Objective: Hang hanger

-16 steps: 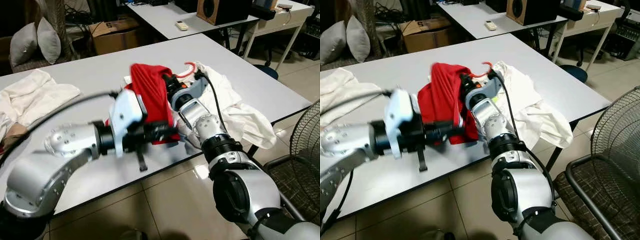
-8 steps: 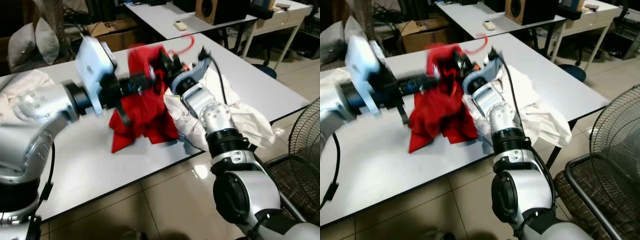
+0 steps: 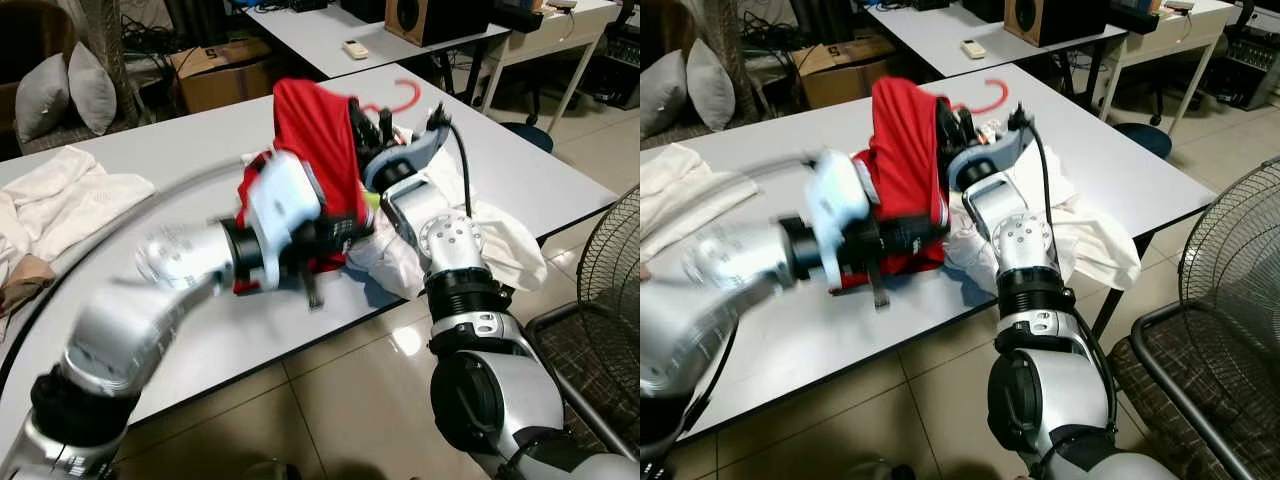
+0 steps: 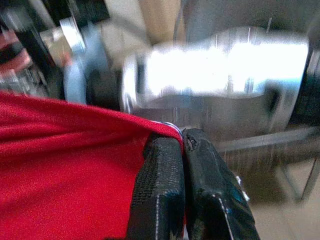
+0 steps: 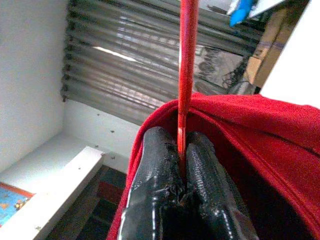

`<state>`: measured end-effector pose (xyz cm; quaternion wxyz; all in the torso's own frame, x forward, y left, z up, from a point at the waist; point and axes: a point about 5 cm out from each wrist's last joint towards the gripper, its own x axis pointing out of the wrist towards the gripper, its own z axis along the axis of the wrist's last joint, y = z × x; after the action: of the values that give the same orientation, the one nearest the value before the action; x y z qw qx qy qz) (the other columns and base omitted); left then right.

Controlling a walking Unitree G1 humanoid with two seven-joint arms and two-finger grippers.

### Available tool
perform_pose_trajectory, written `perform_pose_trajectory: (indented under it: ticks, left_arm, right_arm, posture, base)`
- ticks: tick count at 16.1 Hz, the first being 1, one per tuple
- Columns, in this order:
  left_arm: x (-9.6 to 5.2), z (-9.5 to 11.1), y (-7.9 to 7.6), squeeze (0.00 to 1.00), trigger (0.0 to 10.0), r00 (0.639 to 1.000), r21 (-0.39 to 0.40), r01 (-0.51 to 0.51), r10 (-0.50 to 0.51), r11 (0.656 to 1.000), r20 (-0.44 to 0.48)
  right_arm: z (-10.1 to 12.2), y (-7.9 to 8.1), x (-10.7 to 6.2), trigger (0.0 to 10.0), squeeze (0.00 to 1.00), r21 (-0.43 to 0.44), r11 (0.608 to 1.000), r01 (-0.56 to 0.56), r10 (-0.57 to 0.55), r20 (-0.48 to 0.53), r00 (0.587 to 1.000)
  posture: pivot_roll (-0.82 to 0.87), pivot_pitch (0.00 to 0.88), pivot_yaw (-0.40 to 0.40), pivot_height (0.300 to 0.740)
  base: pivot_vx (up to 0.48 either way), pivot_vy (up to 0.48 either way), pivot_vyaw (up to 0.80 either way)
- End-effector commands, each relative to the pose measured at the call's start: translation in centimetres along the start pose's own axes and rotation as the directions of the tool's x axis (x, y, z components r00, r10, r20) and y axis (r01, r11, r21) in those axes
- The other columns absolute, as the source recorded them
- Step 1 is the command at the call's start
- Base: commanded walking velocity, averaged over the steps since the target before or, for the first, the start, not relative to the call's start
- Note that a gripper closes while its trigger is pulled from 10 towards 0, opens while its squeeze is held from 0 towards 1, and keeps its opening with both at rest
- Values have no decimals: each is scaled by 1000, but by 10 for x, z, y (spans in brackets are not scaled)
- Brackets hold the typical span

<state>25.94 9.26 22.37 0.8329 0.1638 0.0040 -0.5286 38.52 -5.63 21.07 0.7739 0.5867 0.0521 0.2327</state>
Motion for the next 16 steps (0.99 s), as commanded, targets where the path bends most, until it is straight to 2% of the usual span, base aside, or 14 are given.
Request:
perform_pose_trajectory:
  ticks: [1,2,3,5,11,13,15,16]
  left_arm:
    - [0,-5,1,0,10000,999,35,-27,28,999,-36]
    - [-2,-8,2,0,10000,998,26,-37,38,999,-51]
    - [-6,-13,2,1000,10000,996,11,-45,46,999,-71]
    - [-9,-17,-6,1000,10000,994,6,17,-16,1000,-106]
    - [-19,-24,-22,1000,10000,984,-7,115,-115,993,-136]
    - [-23,-24,-25,1000,10000,984,-9,117,-118,993,-133]
    - [-32,-24,-22,1000,10000,989,-40,78,-83,996,-121]
    - [-46,-25,-15,1000,10000,994,-80,-9,0,997,-107]
  right_arm:
    - [-39,21,11,10000,0,92,994,-58,63,-60,996]
    - [-39,22,12,10000,0,96,994,-58,64,-61,996]
    - [-39,23,12,10000,0,100,993,-59,66,-64,996]
    - [-41,23,13,10000,0,84,994,-67,73,-74,995]
    - [-36,29,12,10000,0,151,980,-132,141,-50,989]
    - [-34,31,13,10000,0,48,989,-142,145,-67,987]
    - [-35,33,13,10000,0,-10,986,-164,163,-91,982]
    - [-36,35,9,10000,0,-85,976,-201,188,-134,973]
  posture:
    - [2,0,92,740]
    - [4,0,88,740]
    - [6,0,86,740]
    - [10,0,83,740]
    - [17,0,85,740]
    - [18,0,86,740]
    - [18,0,88,740]
    - [19,0,87,740]
  base:
    - [0,0,0]
    - [0,0,0]
    - [0,0,0]
    - [0,0,0]
    - [0,0,0]
    - [0,0,0]
    - [0,0,0]
    - [0,0,0]
